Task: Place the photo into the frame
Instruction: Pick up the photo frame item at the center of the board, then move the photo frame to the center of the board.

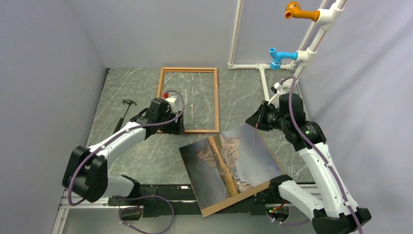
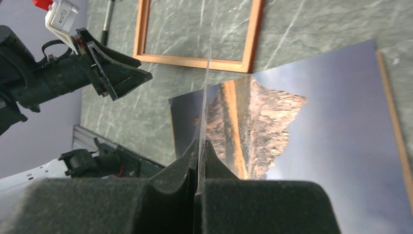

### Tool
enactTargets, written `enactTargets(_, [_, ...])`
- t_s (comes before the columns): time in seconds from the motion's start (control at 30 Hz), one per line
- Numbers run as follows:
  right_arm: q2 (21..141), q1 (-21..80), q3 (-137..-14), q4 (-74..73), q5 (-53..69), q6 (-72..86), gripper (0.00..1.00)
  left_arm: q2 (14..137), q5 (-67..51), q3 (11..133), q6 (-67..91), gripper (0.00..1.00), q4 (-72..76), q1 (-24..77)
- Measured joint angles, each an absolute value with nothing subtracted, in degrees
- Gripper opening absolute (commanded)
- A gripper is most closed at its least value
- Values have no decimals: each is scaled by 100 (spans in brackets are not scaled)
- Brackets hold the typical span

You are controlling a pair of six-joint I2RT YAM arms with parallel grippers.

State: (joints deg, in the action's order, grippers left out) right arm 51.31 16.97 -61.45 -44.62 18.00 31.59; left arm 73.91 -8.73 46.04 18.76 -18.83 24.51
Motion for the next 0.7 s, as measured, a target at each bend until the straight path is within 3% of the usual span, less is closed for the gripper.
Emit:
enactTargets(0.4, [5142, 1697, -6838, -5374, 672, 2842, 0, 9437, -423, 6117, 856, 70, -2082, 3573])
enactTargets(0.63, [5192, 1697, -6945, -5669, 410, 2733, 0, 10221, -370, 6486, 510, 59, -2088, 3719])
enactTargets(0.7, [5205, 1695, -6949, -5710, 364, 2714, 0, 10335, -338, 6545, 427, 47, -2080, 3728])
